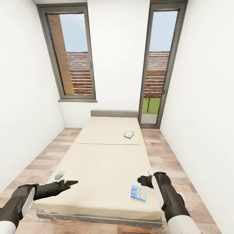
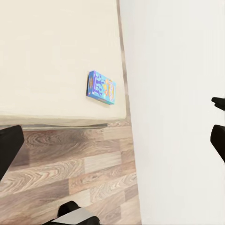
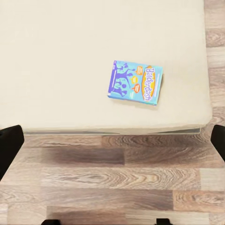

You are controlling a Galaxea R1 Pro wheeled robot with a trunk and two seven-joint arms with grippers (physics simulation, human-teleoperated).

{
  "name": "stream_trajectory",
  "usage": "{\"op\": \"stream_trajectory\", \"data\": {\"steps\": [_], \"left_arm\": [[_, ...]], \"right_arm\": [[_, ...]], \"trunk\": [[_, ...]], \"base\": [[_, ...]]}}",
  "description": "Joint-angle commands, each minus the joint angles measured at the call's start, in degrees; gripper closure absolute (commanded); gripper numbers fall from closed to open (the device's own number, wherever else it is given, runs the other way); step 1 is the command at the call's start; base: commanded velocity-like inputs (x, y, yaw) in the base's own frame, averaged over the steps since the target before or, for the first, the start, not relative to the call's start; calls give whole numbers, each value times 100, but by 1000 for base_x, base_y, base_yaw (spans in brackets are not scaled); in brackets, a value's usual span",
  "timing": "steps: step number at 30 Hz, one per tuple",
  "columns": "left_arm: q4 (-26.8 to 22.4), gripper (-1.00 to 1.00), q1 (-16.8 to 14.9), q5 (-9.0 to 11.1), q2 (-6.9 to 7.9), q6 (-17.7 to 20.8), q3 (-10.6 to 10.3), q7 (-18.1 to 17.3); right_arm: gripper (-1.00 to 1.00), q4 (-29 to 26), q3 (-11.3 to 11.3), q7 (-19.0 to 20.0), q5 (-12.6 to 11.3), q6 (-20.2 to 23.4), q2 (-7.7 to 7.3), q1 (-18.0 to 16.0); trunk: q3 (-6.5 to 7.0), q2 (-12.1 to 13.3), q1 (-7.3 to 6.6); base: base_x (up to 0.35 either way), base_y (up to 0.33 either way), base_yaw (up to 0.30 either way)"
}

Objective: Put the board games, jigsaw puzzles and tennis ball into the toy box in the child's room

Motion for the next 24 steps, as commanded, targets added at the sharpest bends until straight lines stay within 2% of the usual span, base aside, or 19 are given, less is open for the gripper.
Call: {"op": "stream_trajectory", "data": {"steps": [1, 9, 16, 24], "left_arm": [[-9, -100, -6, 21, 1, 41, 33, -10], [-37, -100, -6, 26, 9, 40, 80, -19], [-43, -100, -6, 21, -14, 40, 74, -10], [-43, -100, -6, 18, -16, 40, 72, -15]], "right_arm": [[-100, -37, 6, -23, -6, 53, 11, -15], [-100, -154, -17, -12, -47, 107, -49, -34], [-100, -571, -2, -11, -50, 143, -58, 5], [-100, -617, -6, -16, -53, 137, -55, 34]], "trunk": [[-17, -13, 5], [-25, -13, 5], [-26, -13, 5], [-26, -13, 5]], "base": [[161, -134, 66], [202, -194, 22], [216, -215, 3], [183, -219, 0]]}}
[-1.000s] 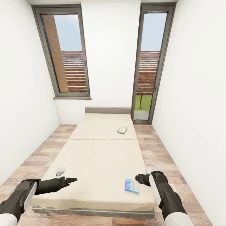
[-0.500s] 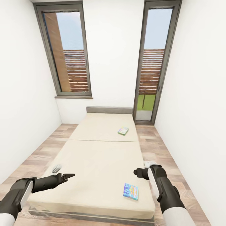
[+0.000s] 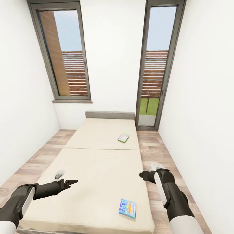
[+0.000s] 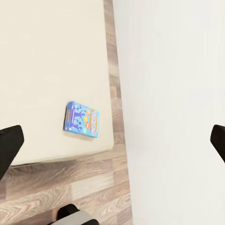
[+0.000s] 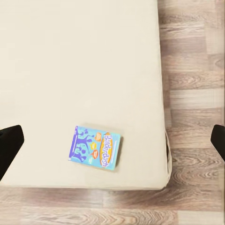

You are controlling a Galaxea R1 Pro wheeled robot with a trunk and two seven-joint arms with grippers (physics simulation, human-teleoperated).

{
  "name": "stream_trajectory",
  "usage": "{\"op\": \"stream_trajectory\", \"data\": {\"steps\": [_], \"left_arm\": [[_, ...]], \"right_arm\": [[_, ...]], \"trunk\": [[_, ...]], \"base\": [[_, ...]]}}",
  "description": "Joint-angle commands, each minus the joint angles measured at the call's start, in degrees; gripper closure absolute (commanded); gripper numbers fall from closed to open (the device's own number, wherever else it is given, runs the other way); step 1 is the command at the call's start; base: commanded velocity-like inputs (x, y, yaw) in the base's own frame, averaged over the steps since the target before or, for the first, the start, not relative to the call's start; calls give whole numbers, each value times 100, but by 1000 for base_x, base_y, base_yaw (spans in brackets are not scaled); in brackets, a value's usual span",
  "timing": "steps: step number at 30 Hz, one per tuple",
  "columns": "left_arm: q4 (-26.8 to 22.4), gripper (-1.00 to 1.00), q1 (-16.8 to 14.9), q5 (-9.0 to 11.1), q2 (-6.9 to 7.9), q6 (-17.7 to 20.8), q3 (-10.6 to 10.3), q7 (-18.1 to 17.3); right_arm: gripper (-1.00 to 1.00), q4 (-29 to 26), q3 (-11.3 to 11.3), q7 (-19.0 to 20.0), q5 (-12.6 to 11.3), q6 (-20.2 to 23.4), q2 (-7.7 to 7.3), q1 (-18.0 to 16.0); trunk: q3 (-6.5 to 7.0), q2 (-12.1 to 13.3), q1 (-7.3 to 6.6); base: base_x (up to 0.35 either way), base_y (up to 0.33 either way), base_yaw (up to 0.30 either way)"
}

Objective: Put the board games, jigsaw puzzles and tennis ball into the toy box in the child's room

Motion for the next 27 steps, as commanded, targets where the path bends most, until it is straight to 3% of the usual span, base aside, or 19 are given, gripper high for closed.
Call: {"op": "stream_trajectory", "data": {"steps": [1, 13, 27], "left_arm": [[-1, -100, -5, 21, 0, 42, 6, -7], [-1, -100, -3, 21, 33, 42, 19, -11], [-1, -100, 1, 22, 7, 42, 7, 7]], "right_arm": [[-100, 1, -3, -29, -11, 20, 10, -4], [-100, 26, 9, -32, -25, -36, 24, 1], [-100, 20, -17, -20, -45, -11, 7, -1]], "trunk": [[-13, -13, 5], [-13, -13, 5], [-13, -13, 5]], "base": [[62, -86, 0], [14, -15, 0], [31, 75, 0]]}}
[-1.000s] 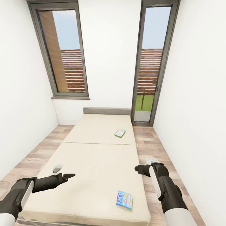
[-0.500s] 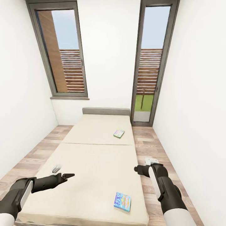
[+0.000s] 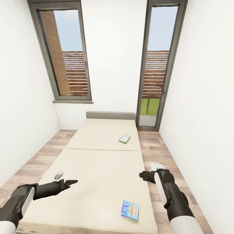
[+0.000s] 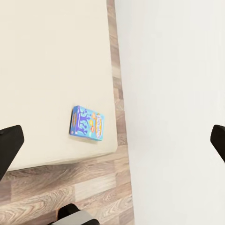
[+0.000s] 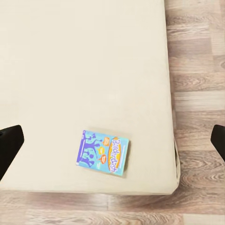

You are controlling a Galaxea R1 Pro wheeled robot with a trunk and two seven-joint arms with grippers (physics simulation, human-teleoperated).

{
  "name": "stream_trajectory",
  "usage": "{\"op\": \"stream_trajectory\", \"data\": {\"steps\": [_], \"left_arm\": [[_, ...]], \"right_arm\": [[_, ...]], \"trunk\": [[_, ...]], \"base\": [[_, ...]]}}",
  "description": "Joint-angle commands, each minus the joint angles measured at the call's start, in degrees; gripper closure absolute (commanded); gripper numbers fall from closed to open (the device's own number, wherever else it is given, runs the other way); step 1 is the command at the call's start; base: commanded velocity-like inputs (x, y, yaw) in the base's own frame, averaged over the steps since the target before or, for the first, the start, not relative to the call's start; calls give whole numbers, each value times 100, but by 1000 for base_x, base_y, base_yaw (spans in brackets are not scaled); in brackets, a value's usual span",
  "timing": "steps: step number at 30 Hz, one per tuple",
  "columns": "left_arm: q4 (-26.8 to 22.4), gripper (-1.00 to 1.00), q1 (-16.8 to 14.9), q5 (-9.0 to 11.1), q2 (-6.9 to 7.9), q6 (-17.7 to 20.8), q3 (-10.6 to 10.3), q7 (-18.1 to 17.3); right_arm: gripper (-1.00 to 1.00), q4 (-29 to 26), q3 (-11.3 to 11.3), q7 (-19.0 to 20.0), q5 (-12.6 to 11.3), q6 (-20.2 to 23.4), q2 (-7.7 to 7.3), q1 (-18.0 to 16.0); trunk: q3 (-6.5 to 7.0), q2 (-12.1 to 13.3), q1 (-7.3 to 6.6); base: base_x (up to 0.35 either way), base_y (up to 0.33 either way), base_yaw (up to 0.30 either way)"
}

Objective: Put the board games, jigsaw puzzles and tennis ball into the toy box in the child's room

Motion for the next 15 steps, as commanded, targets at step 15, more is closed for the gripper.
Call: {"op": "stream_trajectory", "data": {"steps": [15], "left_arm": [[1, -100, -4, 24, -7, 43, -7, 44]], "right_arm": [[-100, -5, -23, -30, -19, 27, 0, -6]], "trunk": [[-14, -14, 4]], "base": [[78, 40, 0]]}}
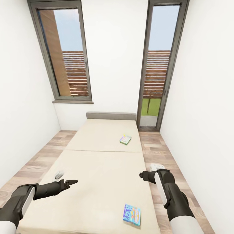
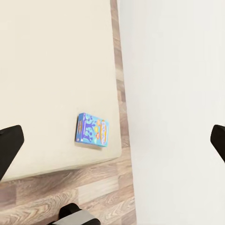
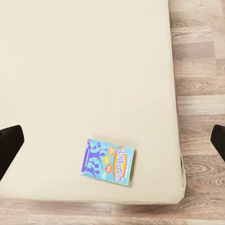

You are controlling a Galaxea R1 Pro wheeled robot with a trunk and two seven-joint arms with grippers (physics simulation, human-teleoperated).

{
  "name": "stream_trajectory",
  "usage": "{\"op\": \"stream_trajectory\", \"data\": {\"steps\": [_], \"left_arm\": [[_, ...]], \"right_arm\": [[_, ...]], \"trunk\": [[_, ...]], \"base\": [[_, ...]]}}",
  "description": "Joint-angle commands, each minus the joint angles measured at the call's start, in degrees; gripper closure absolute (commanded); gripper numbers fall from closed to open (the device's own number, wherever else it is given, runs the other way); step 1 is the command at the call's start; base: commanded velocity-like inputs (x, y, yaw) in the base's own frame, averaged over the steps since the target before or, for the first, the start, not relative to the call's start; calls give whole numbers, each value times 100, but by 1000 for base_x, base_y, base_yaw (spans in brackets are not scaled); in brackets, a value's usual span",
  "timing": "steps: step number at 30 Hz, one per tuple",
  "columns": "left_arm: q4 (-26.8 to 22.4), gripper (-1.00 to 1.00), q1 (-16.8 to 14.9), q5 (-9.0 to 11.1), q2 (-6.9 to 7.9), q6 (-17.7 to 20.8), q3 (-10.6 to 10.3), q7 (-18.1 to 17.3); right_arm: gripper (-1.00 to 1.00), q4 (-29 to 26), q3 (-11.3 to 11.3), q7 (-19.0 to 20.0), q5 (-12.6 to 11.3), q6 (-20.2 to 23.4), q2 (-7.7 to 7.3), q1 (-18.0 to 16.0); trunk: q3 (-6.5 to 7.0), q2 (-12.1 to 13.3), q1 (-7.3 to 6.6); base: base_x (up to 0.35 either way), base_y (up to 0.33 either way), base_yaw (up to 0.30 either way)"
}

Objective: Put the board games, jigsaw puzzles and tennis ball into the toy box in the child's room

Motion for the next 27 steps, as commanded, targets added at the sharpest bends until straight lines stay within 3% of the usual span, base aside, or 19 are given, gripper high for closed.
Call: {"op": "stream_trajectory", "data": {"steps": [1, 27], "left_arm": [[0, -100, -6, 24, -1, 43, -2, 0], [-1, -100, -8, 17, -6, 52, -27, 11]], "right_arm": [[-100, -6, -10, -29, -19, 24, 5, -6], [-100, -6, -31, -27, -12, -125, -6, -3]], "trunk": [[-14, -14, 4], [2, -14, 4]], "base": [[48, -36, 0], [5, -136, -34]]}}
